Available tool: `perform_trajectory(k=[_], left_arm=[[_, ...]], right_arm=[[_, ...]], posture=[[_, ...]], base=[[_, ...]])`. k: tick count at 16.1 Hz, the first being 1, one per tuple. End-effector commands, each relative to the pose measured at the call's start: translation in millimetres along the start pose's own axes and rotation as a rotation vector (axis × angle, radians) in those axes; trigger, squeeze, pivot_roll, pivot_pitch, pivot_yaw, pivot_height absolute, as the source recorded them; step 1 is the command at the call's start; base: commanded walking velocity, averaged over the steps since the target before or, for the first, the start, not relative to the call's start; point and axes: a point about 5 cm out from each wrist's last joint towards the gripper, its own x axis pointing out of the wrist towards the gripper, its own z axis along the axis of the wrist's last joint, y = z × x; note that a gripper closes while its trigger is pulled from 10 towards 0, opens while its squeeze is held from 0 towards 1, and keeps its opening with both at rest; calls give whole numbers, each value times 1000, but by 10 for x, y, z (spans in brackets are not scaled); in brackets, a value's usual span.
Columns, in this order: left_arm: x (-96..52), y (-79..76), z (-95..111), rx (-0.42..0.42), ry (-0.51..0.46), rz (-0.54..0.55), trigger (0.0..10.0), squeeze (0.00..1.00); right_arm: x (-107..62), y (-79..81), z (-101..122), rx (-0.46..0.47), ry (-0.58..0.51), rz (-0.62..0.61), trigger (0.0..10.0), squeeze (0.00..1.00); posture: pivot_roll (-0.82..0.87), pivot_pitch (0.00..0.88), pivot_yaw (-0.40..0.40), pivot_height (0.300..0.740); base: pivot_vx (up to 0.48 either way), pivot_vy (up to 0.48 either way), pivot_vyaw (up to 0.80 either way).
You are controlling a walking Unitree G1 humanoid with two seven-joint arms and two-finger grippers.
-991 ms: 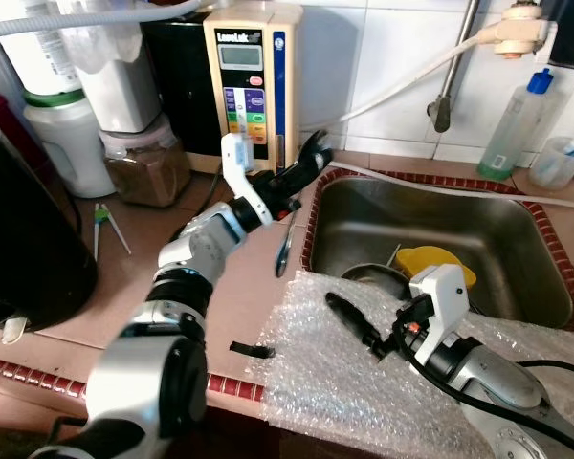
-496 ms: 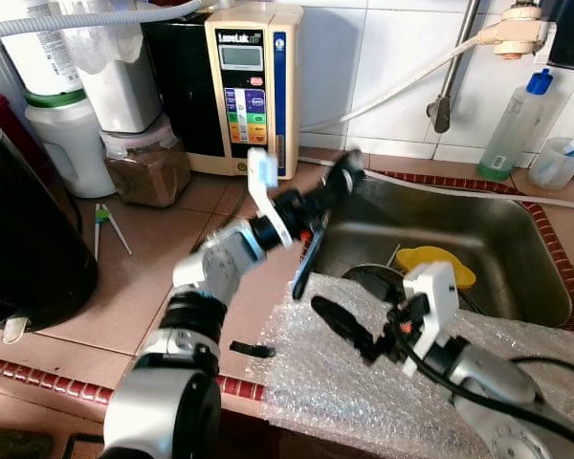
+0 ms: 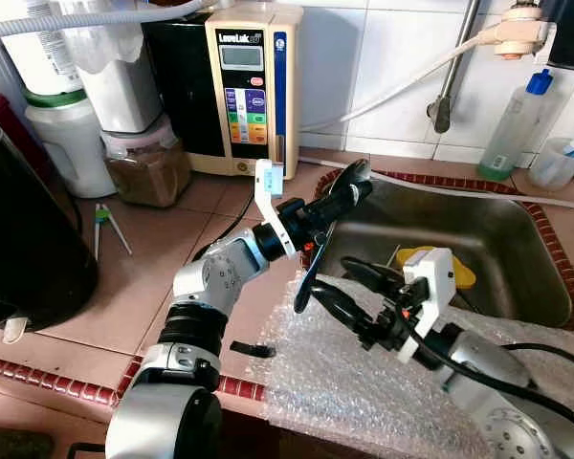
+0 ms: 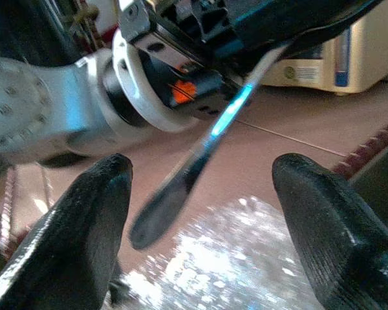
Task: Kitchen organization
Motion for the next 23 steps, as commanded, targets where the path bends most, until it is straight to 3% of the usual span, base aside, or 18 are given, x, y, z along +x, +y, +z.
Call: perform_trajectory(k=[1, 9, 17, 23], left_arm=[[18, -42, 39, 16, -6, -16, 0, 0], [28, -97, 24, 4, 7, -41, 0, 0], [24, -176, -13, -13, 54, -104, 0, 0], [26, -167, -19, -8, 56, -103, 0, 0]], right_arm=[[20, 12, -7, 26, 1, 19, 0, 0], [197, -80, -9, 157, -51, 61, 0, 0], [330, -172, -58, 204, -65, 23, 0, 0], [287, -199, -110, 209, -54, -2, 0, 0]], posture=[[2, 41, 55, 740], [9, 39, 53, 740], [14, 34, 61, 740], [5, 25, 62, 740]], base=[[0, 0, 0], [0, 0, 0], [0, 0, 0], [0, 0, 0]])
